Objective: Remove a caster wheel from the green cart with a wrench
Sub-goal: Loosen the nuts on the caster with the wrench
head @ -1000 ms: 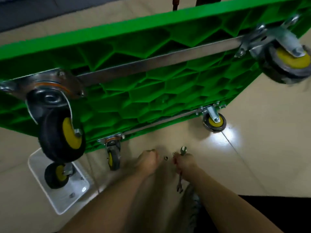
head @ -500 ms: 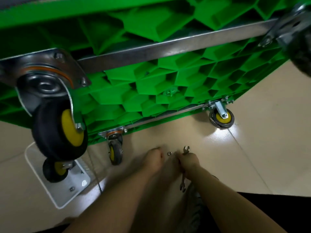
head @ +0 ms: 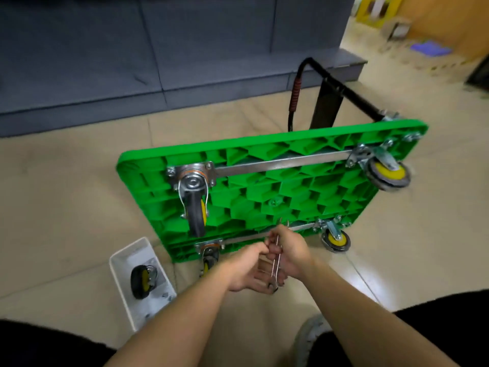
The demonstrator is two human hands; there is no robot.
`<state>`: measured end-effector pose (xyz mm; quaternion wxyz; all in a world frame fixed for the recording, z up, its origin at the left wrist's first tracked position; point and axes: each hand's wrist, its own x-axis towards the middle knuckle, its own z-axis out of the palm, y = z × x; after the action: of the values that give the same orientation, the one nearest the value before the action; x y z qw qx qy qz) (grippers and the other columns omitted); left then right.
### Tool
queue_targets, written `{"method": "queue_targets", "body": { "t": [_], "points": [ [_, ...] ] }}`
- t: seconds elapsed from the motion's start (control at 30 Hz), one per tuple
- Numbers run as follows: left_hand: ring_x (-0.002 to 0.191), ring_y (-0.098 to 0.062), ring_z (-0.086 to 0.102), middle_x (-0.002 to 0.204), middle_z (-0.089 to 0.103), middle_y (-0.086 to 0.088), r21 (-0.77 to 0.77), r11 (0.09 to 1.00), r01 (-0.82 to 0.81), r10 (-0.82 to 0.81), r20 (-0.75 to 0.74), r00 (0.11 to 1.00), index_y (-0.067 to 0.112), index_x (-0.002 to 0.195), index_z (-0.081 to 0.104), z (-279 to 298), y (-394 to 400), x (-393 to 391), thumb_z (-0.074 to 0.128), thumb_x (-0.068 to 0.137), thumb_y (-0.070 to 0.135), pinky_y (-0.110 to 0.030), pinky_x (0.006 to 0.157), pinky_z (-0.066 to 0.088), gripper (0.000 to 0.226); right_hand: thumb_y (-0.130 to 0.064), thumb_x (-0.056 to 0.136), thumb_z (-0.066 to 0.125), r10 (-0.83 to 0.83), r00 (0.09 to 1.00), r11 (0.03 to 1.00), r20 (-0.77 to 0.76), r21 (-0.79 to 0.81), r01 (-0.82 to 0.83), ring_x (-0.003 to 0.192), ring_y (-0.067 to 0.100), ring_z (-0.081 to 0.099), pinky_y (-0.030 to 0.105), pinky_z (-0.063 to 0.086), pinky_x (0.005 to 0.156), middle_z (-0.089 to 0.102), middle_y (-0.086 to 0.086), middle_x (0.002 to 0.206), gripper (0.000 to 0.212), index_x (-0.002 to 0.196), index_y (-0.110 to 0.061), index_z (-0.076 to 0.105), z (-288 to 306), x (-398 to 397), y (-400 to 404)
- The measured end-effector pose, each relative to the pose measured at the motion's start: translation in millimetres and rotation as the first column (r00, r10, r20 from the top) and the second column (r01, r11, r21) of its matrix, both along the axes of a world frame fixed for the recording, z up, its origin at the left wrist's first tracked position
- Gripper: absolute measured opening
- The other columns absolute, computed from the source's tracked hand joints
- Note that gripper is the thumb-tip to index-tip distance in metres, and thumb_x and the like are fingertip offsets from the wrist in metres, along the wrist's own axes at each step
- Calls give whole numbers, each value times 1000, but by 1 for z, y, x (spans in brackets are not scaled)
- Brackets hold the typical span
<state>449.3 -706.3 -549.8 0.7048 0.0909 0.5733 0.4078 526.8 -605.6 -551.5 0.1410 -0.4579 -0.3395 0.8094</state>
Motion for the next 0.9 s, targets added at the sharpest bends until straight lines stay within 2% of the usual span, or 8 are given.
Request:
{"method": "queue_targets", "body": {
  "t": [0.13,0.27,0.4,0.47,0.63,0.7,0.77,0.9],
  "points": [
    [69,-26,65,81,67,-14,133,991,-25,26,-8,1000,15,105,46,57,-37,-23,34,97,32,-37,70,57,22,-11,99,41,213,961,974,-175,113,-195,47,16,42,28,36,48,53,11,64,27,76,-5,55,66,-15,-24],
    [73,-26,65,86,66,-16,235,971,-38,33,26,999,14,121,45,106,-75,-51,38,103,36,-48,85,56,28,-12,100,44,342,915,918,-215,287,-275,66,18,55,29,46,64,63,10,76,25,82,-5,61,115,-39,-49],
    [64,-20,56,79,61,-11,285,959,3,37,-133,990,8,126,45,140,-106,-81,50,102,39,-39,74,57,40,-19,101,52,449,891,767,-70,542,-345,68,16,56,30,37,58,66,4,80,26,83,-11,70,146,-70,-69],
    [63,-18,49,74,55,-6,292,956,8,53,-201,978,3,129,50,149,-119,-97,46,106,34,-36,68,53,39,-22,97,58,471,882,688,2,624,-369,70,20,56,32,39,66,68,4,78,23,83,-11,73,151,-86,-76],
    [60,-15,40,70,45,-2,307,952,10,97,-332,938,9,108,53,162,-137,-135,39,109,25,-30,64,45,21,-32,98,63,488,871,609,52,695,-382,73,18,57,29,46,71,65,6,76,31,88,-4,70,161,-117,-76],
    [59,-15,38,69,45,-1,278,960,36,89,-424,901,10,106,54,163,-141,-153,39,109,20,-29,63,44,18,-36,99,59,427,875,373,228,837,-400,68,15,55,28,44,66,60,-1,69,36,80,-6,67,166,-126,-65],
    [57,-13,38,68,46,1,228,970,84,58,-552,832,10,105,55,162,-143,-168,40,107,18,-29,62,41,17,-36,99,58,263,888,3,377,920,-392,78,18,58,28,40,71,66,-2,78,30,87,-12,72,165,-129,-48],
    [52,-11,36,66,43,1,207,976,64,102,-700,707,10,96,58,141,-146,-193,44,107,19,-27,55,37,19,-39,99,55,181,906,-557,383,799,-227,103,26,59,35,47,93,68,4,114,36,113,-10,70,144,-132,-15]
  ]
}}
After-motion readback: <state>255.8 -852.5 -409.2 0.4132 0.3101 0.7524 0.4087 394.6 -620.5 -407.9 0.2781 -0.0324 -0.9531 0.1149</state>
